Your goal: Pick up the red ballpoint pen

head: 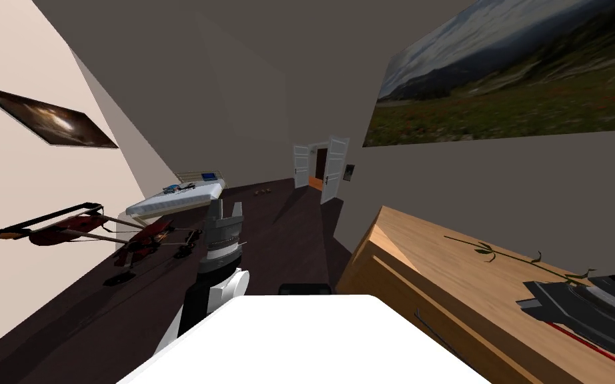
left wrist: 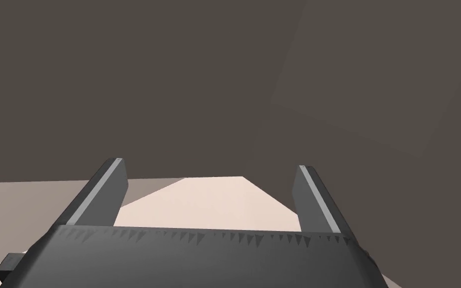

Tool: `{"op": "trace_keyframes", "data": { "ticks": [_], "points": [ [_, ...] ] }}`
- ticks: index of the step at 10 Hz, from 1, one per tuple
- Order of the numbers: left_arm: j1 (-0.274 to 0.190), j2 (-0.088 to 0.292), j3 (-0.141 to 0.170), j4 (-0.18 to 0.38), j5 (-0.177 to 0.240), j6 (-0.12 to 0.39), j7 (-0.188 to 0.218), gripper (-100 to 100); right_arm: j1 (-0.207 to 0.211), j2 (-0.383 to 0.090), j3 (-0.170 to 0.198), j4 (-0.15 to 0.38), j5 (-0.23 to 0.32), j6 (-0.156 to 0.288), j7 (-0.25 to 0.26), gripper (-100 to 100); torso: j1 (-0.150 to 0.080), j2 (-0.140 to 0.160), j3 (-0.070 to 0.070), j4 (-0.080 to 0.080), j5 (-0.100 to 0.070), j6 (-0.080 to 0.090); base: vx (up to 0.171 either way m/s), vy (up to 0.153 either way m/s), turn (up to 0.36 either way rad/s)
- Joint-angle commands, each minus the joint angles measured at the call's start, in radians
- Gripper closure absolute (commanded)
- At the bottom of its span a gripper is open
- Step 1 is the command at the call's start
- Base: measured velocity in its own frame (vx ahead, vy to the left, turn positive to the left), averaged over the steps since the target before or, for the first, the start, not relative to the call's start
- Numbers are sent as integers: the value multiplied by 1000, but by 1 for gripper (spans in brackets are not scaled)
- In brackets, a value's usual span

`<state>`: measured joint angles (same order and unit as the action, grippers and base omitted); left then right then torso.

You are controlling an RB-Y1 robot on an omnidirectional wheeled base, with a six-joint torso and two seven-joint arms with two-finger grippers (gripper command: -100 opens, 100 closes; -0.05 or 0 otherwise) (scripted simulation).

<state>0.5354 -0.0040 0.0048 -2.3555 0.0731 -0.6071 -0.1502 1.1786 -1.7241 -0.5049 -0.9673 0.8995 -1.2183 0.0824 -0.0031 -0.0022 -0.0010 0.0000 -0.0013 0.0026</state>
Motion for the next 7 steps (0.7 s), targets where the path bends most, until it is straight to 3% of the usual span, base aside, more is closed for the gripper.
{"op": "trace_keyframes", "data": {
  "ticks": [1,2,4,5,6,7],
  "points": [
    [0,0,0,0,0,0,0,0,-24,-43,2,-50,13,15,-38,100,0,0,0,0,0,0,42,-16,-299],
    [0,0,0,0,0,0,0,0,-24,-43,-18,-54,13,15,-38,100,0,0,0,0,0,2,30,-4,-134],
    [0,0,0,0,0,0,0,0,-24,-43,2,-54,13,15,-38,100,1,0,0,0,0,-1,4,-3,45],
    [0,0,0,0,0,0,0,0,-32,-73,-17,-93,31,20,-64,100,0,1,0,0,0,0,21,-11,-292],
    [0,0,0,0,0,0,0,0,-24,-54,-21,-87,32,21,-57,100,0,1,1,0,0,2,15,2,-84],
    [0,0,0,0,0,0,0,0,-23,-55,-21,-91,34,23,-62,0,0,2,1,0,0,0,1,1,11]
  ]
}}
